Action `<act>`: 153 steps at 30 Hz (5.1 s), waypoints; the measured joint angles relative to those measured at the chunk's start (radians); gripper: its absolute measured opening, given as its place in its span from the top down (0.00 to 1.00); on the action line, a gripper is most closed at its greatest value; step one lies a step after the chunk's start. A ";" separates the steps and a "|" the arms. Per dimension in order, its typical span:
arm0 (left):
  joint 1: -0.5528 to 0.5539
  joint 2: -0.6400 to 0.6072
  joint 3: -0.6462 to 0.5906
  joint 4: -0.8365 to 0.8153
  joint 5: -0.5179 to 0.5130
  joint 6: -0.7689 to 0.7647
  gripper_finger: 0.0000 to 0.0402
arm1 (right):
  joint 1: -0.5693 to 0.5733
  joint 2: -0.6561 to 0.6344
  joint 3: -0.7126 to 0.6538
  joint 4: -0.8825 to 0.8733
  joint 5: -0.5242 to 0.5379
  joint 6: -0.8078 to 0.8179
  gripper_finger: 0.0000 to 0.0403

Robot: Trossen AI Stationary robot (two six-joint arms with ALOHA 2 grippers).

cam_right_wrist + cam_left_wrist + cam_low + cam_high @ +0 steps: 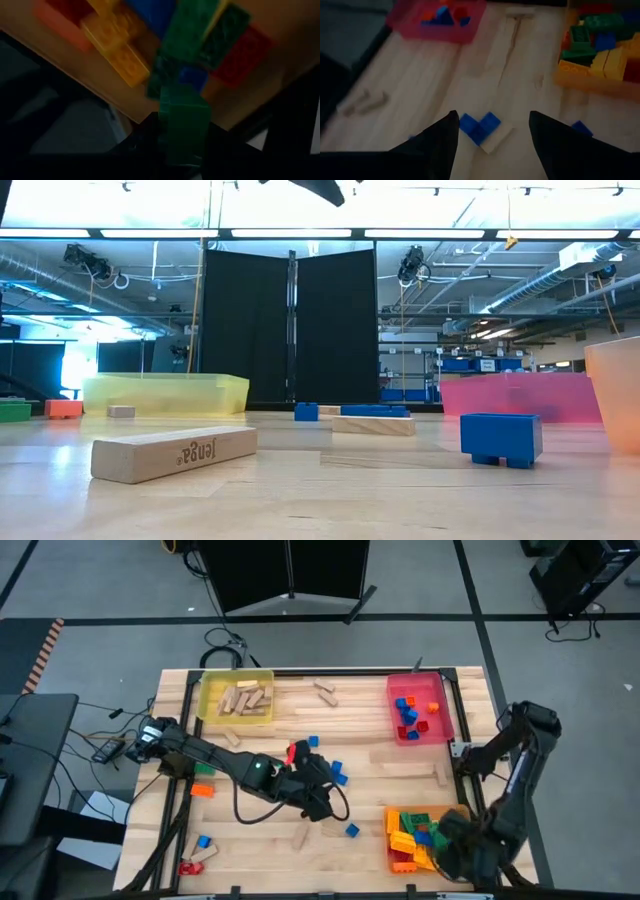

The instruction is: Sort blocks by size

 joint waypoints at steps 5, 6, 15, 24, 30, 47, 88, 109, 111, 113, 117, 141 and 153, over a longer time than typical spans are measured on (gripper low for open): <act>-0.013 0.001 0.000 -0.071 0.052 -0.134 0.39 | 0.074 0.052 0.000 0.032 -0.014 0.007 0.69; -0.015 0.004 0.000 -0.085 0.060 -0.163 0.39 | 0.082 0.061 0.000 0.032 -0.014 0.008 0.67; -0.023 0.008 0.000 -0.198 0.158 -0.399 0.39 | 0.119 0.095 0.000 0.007 0.022 0.007 0.52; -0.048 0.051 -0.087 -0.185 0.309 -0.704 0.39 | 0.119 0.095 0.000 -0.007 0.094 0.003 0.43; -0.061 0.129 -0.153 -0.183 0.451 -0.861 0.39 | 0.119 0.095 0.000 -0.007 0.128 -0.010 0.41; -0.081 0.318 -0.156 0.020 0.614 -0.982 0.39 | 0.119 0.095 0.000 -0.002 0.129 -0.023 0.41; 0.178 0.307 0.003 -0.017 0.553 0.625 0.40 | 0.067 0.095 0.000 -0.002 0.157 0.079 0.42; 0.248 0.393 0.001 0.031 0.580 0.955 0.40 | 0.024 0.094 0.000 0.004 0.158 0.261 0.44; 0.262 0.395 0.001 0.029 0.571 0.955 0.40 | 0.017 0.094 0.000 0.005 0.158 0.260 0.44; 0.276 0.397 0.002 0.034 0.571 0.954 0.40 | 0.016 0.094 0.000 0.006 0.157 0.260 0.44; 0.300 0.399 0.002 0.021 0.598 0.943 0.40 | 0.010 0.094 0.000 0.008 0.158 0.260 0.44; 0.285 0.400 0.003 -0.017 0.546 0.783 0.76 | 0.003 0.094 0.000 0.005 0.158 0.258 0.45; 0.447 0.148 0.051 -0.125 0.637 0.711 0.76 | -0.003 0.091 0.226 -0.298 0.271 0.264 0.50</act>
